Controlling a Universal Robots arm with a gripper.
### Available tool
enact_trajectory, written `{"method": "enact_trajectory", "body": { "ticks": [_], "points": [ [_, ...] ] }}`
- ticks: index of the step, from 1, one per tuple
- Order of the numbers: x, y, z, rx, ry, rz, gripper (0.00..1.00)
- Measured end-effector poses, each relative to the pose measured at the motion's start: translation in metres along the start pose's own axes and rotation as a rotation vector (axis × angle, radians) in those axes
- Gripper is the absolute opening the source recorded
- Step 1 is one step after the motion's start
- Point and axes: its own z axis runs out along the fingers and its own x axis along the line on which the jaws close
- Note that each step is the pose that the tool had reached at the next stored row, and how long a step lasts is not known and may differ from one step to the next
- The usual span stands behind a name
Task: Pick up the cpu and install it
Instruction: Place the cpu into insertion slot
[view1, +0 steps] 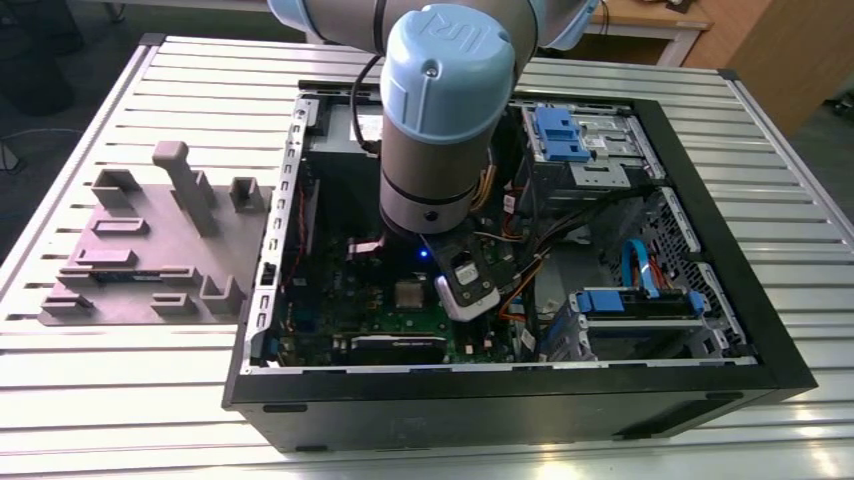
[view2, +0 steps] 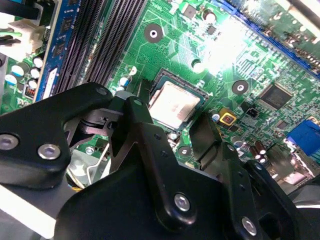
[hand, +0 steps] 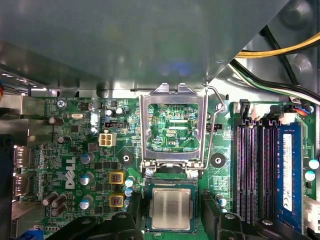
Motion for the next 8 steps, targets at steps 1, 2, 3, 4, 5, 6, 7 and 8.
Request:
{"method": "enact_trajectory", "body": {
  "ticks": [1, 2, 3, 4, 5, 6, 7, 8],
  "points": [
    [0.0000, 0.0000, 0.0000, 0.0000, 0.0000, 0.000, 0.58],
    [0.0000, 0.0000, 0.0000, 0.0000, 0.0000, 0.000, 0.58],
    [0.0000, 0.0000, 0.0000, 0.0001, 0.0000, 0.000, 0.58],
    [0.0000, 0.0000, 0.0000, 0.0000, 0.0000, 0.000, 0.58],
    [0.0000, 0.0000, 0.0000, 0.0000, 0.0000, 0.000, 0.57],
    [-0.0001, 0.0000, 0.0000, 0.0001, -0.0001, -0.001, 0.51],
    [-0.0002, -0.0001, -0.0001, 0.0002, 0.0000, -0.001, 0.51],
    [-0.0002, -0.0003, 0.0000, 0.0001, 0.0000, -0.002, 0.51]
  ]
}}
